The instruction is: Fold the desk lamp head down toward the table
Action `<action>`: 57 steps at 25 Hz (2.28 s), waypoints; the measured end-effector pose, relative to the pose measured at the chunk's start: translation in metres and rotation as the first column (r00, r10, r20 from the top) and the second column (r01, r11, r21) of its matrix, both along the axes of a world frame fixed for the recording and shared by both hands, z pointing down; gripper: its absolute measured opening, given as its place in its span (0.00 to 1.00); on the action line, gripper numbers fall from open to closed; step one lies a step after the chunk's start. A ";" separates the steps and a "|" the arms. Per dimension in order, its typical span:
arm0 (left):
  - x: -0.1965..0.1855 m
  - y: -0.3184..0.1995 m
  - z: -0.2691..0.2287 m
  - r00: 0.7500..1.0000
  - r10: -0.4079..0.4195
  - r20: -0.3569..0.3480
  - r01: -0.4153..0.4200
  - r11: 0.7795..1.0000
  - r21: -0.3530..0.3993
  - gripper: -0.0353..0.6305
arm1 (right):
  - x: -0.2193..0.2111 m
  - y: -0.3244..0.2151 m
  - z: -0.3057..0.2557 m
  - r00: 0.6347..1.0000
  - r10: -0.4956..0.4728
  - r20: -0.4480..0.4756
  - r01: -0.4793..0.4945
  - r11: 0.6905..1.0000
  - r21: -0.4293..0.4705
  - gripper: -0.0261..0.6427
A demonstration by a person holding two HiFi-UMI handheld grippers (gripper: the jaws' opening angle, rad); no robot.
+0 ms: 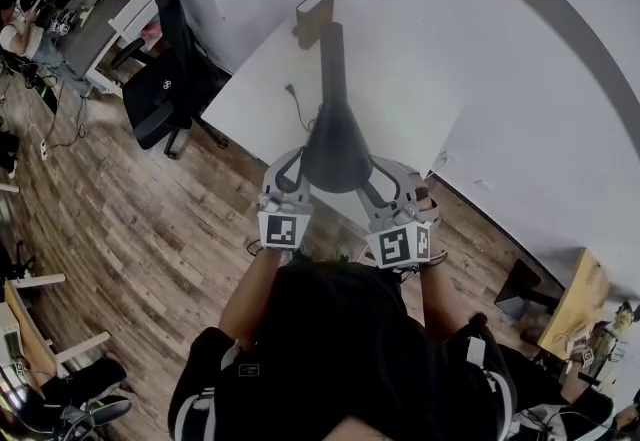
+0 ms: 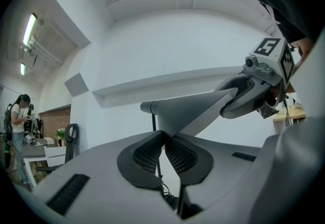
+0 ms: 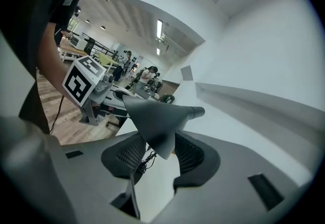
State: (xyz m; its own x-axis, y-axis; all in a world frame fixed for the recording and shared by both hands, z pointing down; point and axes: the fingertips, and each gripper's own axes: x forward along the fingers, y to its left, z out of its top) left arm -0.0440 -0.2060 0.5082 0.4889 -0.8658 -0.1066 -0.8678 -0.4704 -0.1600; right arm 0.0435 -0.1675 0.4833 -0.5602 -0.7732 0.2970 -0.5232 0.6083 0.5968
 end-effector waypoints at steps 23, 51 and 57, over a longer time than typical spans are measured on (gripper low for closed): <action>-0.003 0.004 0.009 0.997 0.024 0.070 -0.023 1.000 -0.021 0.11 | -0.008 -0.002 0.009 0.997 0.007 -0.076 -0.003 0.998 0.057 0.25; 0.039 0.058 -0.006 0.600 0.086 0.795 -0.284 0.952 0.111 0.26 | -0.008 -0.003 0.018 0.991 0.003 -0.131 0.008 0.996 0.086 0.26; 0.039 0.053 0.007 0.555 0.061 0.830 -0.272 0.956 0.112 0.26 | -0.008 -0.008 0.030 0.985 0.015 -0.174 0.007 0.992 0.123 0.27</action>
